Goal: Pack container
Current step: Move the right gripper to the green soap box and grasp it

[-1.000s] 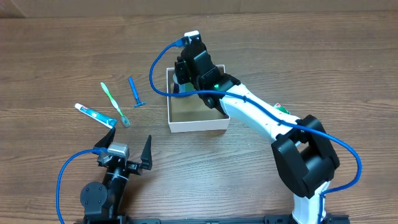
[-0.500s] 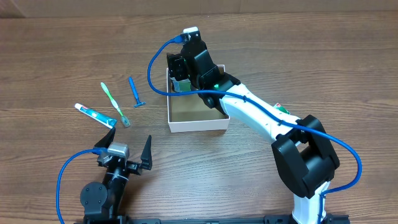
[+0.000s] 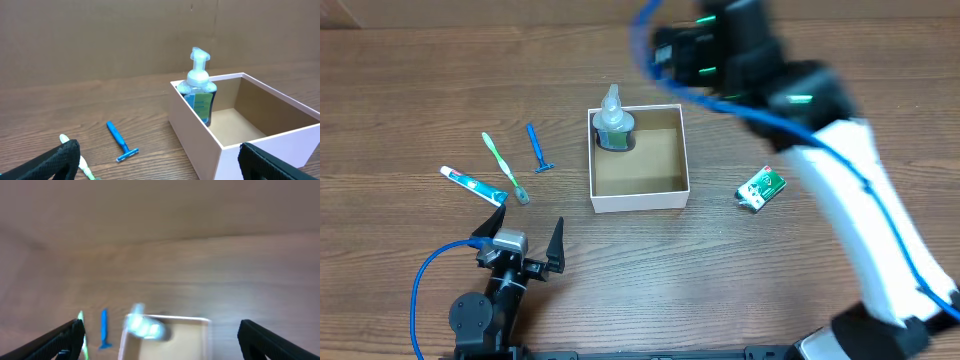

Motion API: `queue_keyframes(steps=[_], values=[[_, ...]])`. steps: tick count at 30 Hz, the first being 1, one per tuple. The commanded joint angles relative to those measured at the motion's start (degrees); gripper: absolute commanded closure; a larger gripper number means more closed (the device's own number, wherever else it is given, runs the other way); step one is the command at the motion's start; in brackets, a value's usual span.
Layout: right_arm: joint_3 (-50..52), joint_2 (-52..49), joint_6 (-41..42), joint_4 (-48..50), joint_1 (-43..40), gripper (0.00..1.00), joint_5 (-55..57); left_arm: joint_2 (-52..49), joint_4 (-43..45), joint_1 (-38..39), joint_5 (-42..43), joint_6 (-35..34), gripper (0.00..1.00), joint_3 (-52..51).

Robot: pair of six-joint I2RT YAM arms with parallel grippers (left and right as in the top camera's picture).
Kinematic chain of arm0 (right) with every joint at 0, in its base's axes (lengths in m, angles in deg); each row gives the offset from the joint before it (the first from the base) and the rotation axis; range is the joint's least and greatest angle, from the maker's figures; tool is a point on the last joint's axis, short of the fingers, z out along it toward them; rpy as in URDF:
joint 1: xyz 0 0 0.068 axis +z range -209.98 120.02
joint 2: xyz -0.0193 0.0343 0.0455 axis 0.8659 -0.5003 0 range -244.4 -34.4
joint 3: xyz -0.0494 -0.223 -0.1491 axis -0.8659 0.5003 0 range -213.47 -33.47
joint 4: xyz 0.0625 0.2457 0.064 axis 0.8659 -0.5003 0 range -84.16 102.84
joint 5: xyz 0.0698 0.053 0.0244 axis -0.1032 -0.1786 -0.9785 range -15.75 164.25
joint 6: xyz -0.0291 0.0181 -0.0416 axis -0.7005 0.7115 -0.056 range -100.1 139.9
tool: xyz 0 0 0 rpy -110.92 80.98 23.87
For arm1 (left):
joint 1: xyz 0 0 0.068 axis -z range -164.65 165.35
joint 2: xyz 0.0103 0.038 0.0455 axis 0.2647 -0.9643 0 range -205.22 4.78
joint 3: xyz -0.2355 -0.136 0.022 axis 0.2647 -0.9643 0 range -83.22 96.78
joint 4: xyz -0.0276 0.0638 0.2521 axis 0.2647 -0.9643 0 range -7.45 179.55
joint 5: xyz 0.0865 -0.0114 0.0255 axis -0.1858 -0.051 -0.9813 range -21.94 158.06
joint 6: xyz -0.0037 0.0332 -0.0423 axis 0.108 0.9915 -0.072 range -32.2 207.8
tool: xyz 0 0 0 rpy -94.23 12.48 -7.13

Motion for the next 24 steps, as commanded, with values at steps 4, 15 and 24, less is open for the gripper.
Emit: queue_keyframes(steps=[4, 15, 24], values=[[2.84, -0.98, 14.95, -15.17, -16.11, 0.00, 0.66, 0.48, 0.04, -0.42, 0.24, -0.31, 0.00, -0.20], [35.28, -1.66, 26.01, -0.31, -21.35, 0.03, -0.11, 0.48, 0.04, -0.42, 0.22, -0.31, 0.00, -0.20], [52.39, -1.99, 29.31, 16.44, -21.22, 0.07, -6.25, 0.48, 0.04, -0.42, 0.22, -0.31, 0.00, -0.20]])
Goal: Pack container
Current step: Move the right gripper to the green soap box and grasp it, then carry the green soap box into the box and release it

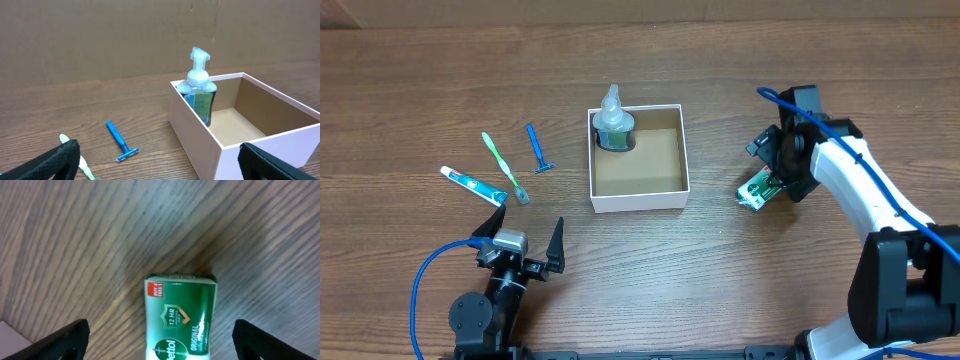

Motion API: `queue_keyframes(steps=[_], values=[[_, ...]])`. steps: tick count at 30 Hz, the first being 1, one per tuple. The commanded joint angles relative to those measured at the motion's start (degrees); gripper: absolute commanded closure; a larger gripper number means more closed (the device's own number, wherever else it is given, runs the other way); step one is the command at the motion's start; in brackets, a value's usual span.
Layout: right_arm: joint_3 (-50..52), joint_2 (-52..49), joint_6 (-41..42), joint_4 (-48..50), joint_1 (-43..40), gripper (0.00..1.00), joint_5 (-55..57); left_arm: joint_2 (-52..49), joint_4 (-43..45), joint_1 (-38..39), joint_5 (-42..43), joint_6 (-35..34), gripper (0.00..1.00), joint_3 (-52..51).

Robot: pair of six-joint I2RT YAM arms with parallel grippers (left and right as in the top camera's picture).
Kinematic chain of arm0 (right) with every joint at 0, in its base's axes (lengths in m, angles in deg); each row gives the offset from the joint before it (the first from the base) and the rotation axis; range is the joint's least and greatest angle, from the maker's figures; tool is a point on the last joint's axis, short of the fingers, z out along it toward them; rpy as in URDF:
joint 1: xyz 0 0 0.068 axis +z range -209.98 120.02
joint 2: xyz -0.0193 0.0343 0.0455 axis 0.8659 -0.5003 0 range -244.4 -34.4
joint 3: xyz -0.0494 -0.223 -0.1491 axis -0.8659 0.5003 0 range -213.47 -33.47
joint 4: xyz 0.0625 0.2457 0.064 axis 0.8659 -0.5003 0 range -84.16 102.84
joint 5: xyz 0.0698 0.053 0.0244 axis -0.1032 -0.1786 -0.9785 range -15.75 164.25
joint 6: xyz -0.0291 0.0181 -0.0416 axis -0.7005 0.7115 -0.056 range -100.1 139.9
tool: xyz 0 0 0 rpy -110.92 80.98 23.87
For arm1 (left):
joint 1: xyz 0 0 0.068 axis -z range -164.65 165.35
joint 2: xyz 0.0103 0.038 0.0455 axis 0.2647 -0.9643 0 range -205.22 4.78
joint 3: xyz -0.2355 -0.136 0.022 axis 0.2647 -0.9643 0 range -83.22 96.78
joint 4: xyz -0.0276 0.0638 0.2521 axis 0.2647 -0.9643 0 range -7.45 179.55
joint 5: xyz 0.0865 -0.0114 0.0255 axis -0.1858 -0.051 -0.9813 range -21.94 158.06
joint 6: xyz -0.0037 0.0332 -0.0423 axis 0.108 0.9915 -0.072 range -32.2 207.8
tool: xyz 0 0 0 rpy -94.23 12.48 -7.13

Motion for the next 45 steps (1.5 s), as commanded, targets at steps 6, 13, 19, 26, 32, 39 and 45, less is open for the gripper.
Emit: queue_keyframes(steps=[6, 13, 19, 26, 32, 39, 45], values=[[9.73, 0.15, 2.21, 9.97, -0.09, 0.11, -3.82, 0.48, 0.04, -0.42, 0.24, -0.31, 0.00, -0.20], [12.24, 0.11, 2.14, 14.51, -0.04, 0.39, -3.82, 0.48, 0.02, -0.42, 0.24, -0.31, 0.00, -0.20], [12.24, 0.04, 0.13, 14.36, 0.61, 0.59, -3.76, 0.48, 0.02, -0.42, 0.22, -0.31, 0.00, -0.20], [12.24, -0.04, -11.89, 14.60, 0.61, 0.42, -2.97, 0.48, 0.04, -0.42, 0.24, -0.31, 0.00, -0.20], [12.17, -3.76, -11.87, 15.17, 0.59, 0.45, -4.22, 0.48, 0.02, -0.42, 0.24, -0.31, 0.00, -0.20], [6.49, -3.58, -13.55, 12.22, 0.59, 0.59, -7.41, 0.48, 0.04, -0.42, 0.22, -0.31, 0.00, -0.20], [-12.66, -0.48, -22.29, -0.17, 0.59, 0.58, -18.97, 0.48, 0.04, -0.42, 0.24, -0.31, 0.00, -0.20]])
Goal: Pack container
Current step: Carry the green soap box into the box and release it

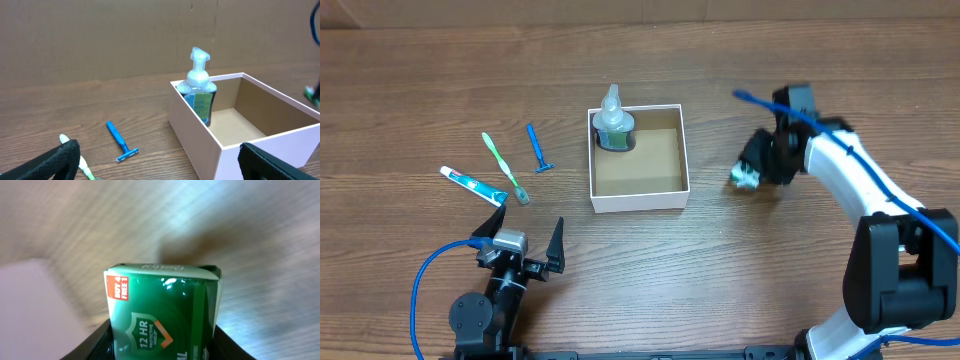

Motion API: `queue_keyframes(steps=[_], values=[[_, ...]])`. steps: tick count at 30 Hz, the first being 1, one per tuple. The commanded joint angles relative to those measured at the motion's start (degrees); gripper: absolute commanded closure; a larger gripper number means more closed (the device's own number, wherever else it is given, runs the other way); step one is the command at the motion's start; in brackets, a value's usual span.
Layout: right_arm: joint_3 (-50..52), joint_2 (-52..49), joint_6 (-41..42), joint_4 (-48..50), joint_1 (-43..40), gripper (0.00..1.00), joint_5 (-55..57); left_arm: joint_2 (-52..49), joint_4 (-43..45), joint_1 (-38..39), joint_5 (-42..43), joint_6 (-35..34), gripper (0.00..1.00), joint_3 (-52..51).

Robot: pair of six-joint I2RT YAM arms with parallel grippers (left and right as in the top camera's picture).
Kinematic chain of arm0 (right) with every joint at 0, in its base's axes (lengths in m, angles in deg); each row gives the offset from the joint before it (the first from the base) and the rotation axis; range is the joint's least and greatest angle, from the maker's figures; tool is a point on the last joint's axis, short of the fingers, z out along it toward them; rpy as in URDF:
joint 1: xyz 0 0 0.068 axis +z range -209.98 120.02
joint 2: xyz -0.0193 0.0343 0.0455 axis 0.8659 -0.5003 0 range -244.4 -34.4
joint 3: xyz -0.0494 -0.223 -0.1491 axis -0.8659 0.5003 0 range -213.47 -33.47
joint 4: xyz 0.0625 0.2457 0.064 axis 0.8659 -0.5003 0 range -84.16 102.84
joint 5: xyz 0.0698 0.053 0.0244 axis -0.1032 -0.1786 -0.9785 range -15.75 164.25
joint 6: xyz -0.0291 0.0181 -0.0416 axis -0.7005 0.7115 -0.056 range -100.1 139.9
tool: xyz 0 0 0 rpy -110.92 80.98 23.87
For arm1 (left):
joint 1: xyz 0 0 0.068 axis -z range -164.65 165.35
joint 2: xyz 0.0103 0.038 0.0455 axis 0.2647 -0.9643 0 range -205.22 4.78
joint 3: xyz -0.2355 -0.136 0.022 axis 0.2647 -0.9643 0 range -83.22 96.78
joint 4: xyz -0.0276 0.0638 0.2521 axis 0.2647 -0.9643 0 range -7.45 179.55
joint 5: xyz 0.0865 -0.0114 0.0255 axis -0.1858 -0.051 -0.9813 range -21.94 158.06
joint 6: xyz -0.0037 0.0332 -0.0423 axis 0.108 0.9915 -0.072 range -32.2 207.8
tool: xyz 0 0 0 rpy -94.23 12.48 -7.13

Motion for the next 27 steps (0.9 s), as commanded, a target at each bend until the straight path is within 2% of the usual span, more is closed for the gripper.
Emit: queue_keyframes(steps=[1, 4, 7, 10, 13, 21, 22, 23, 24, 27], values=[[-8.96, 3.63, -4.76, -2.73, 0.22, 0.58, -9.18, 0.46, 0.07, -0.42, 0.20, -0.31, 0.00, -0.20], [-11.76, 5.88, -5.70, -2.51, 1.22, 0.58, -15.82, 0.46, 0.07, -0.42, 0.22, -0.31, 0.00, -0.20], [-11.85, 7.04, -6.73, -0.94, 5.90, 0.58, -16.28, 0.46, 0.07, -0.42, 0.20, -0.31, 0.00, -0.20], [-11.82, 5.46, -6.73, 0.39, 14.40, 0.58, -6.49, 0.46, 0.07, -0.42, 0.22, -0.31, 0.00, -0.20], [-11.82, 2.03, -6.73, 3.85, 20.17, 0.58, -1.97, 0.46, 0.07, -0.42, 0.20, -0.31, 0.00, -0.20], [-11.82, -9.81, -7.82, 13.22, 21.64, 0.58, -0.63, 0.46, 0.07, -0.42, 0.20, -0.31, 0.00, -0.20], [-11.82, -10.64, -8.24, 14.56, 21.64, 0.55, -0.61, 0.46, 0.07, -0.42, 0.22, -0.31, 0.00, -0.20], [-11.82, -11.63, -8.24, 16.09, 21.64, 0.40, -0.63, 0.46, 0.07, -0.42, 0.22, -0.31, 0.00, -0.20], [-11.82, -12.04, -8.28, 16.52, 21.64, 0.36, -0.63, 0.46, 0.07, -0.42, 0.22, -0.31, 0.00, -0.20], [-11.85, -12.22, -8.66, 18.47, 21.64, 0.35, -0.63, 0.46, 0.07, -0.42, 0.20, -0.31, 0.00, -0.20]])
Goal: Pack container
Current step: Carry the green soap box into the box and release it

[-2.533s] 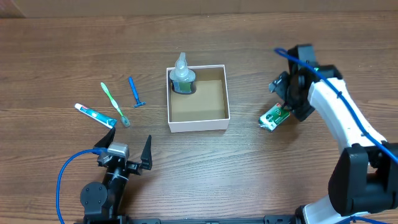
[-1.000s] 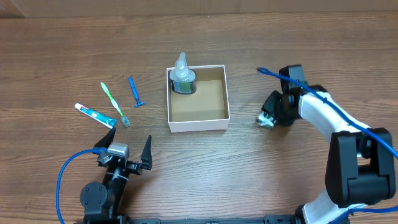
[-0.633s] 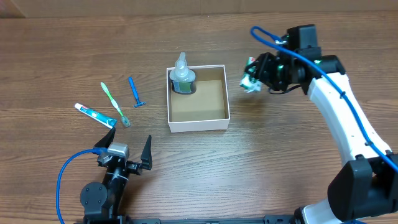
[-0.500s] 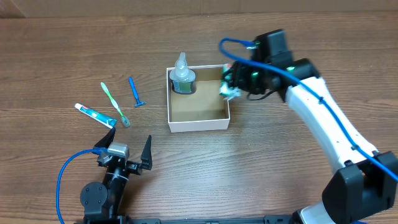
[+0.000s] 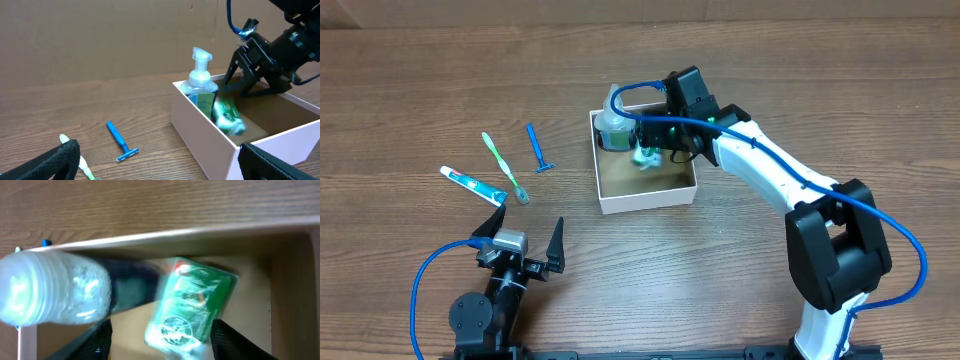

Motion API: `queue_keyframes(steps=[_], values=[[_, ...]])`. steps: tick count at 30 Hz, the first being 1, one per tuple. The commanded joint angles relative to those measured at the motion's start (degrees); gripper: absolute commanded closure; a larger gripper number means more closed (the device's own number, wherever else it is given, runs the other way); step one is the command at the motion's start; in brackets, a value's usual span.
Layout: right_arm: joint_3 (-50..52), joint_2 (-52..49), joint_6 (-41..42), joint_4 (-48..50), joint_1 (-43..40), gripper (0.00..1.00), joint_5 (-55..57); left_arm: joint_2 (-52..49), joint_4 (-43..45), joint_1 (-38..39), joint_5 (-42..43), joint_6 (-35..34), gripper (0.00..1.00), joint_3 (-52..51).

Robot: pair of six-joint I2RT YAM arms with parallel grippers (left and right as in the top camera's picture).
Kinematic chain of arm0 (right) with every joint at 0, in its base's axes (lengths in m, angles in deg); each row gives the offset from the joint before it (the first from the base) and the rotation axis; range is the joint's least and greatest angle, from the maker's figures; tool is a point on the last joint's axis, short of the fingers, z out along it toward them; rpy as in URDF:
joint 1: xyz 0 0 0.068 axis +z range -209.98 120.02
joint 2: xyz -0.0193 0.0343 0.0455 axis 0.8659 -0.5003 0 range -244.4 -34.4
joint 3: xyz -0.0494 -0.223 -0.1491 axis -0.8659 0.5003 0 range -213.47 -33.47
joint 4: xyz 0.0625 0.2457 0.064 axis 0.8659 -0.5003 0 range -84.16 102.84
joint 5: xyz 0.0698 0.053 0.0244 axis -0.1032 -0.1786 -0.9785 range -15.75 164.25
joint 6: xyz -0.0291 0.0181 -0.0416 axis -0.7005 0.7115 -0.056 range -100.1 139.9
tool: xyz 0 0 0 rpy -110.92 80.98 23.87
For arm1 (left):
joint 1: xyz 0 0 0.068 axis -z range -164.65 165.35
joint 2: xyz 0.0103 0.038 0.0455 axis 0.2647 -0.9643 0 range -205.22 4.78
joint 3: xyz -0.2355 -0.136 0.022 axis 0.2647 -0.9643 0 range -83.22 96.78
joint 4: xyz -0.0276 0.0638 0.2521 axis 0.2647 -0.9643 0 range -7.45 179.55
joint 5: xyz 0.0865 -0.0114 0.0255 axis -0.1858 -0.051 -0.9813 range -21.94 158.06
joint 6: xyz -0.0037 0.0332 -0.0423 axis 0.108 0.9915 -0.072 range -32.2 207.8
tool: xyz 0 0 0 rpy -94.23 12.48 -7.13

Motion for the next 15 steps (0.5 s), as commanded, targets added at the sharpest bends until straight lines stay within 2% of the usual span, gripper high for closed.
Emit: queue_keyframes(steps=[1, 5, 7, 12, 15], values=[[-1.40, -1.09, -0.81, 1.62, -0.15, 0.35, 0.48, 0.48, 0.02, -0.42, 0.22, -0.31, 0.00, -0.20], [-2.45, -0.79, -0.83, 1.18, -0.15, 0.34, 0.42, 0.48, 0.02, -0.42, 0.22, -0.31, 0.00, -0.20], [-5.90, 0.68, -0.83, -2.29, -0.24, 0.34, 0.74, 0.48, 0.04, -0.42, 0.22, -0.31, 0.00, -0.20], [-17.64, 4.31, -0.79, -19.06, -1.14, 0.30, 6.97, 0.48, 0.02, -0.42, 0.22, -0.31, 0.00, -0.20], [-25.00, 6.91, -0.37, -31.89, -4.68, 0.22, 14.58, 0.48, 0.02, -0.42, 0.24, -0.31, 0.00, -0.20]])
